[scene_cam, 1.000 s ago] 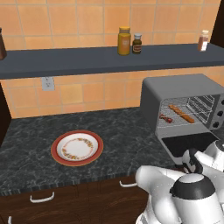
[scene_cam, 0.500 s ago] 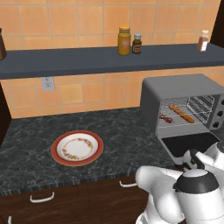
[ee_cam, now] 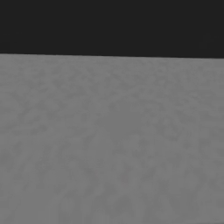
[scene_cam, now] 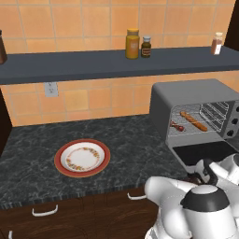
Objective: Pick up the kebab skewer and baguette bread, and place them inside the toaster oven. Close the toaster oven door and start by setting the timer.
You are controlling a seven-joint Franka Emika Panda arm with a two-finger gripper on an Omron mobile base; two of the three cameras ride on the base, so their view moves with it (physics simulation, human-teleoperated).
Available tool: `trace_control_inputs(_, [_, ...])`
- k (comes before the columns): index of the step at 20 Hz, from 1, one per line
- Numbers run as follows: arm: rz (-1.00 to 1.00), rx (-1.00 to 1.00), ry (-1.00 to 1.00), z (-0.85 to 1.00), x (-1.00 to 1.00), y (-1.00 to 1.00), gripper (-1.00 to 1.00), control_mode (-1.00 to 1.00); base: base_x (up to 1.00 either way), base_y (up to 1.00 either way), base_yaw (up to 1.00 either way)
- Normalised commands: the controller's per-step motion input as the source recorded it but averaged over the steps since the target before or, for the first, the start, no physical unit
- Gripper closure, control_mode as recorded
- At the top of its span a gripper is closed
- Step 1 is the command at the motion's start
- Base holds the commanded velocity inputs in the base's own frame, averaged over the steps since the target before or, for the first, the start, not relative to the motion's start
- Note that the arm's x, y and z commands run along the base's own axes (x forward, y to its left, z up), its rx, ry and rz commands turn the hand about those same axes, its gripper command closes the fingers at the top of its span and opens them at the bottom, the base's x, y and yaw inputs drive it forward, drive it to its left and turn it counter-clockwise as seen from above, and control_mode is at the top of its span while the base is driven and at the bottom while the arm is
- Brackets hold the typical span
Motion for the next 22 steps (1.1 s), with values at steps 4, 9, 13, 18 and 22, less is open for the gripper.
trace_control_inputs(4, [-0.09, 0.0, 0.0, 0.68, 0.49, 0.03, -1.0, -1.0, 0.0, 0.0, 0.0])
trace_control_inputs(9, [-0.08, 0.02, -0.01, 0.68, 0.57, 0.01, -1.0, -1.0, 0.0, 0.0, 0.0])
trace_control_inputs(13, [-0.07, 0.1, -0.1, 0.42, 0.6, 0.16, -1.0, -1.0, 0.0, 0.0, 0.0])
trace_control_inputs(18, [-0.08, 0.07, -0.12, 0.41, 0.78, 0.23, -1.0, -1.0, 0.0, 0.0, 0.0])
trace_control_inputs(22, [-0.12, 0.0, -0.03, 0.38, 0.83, 0.19, -1.0, -1.0, 0.0, 0.0, 0.0])
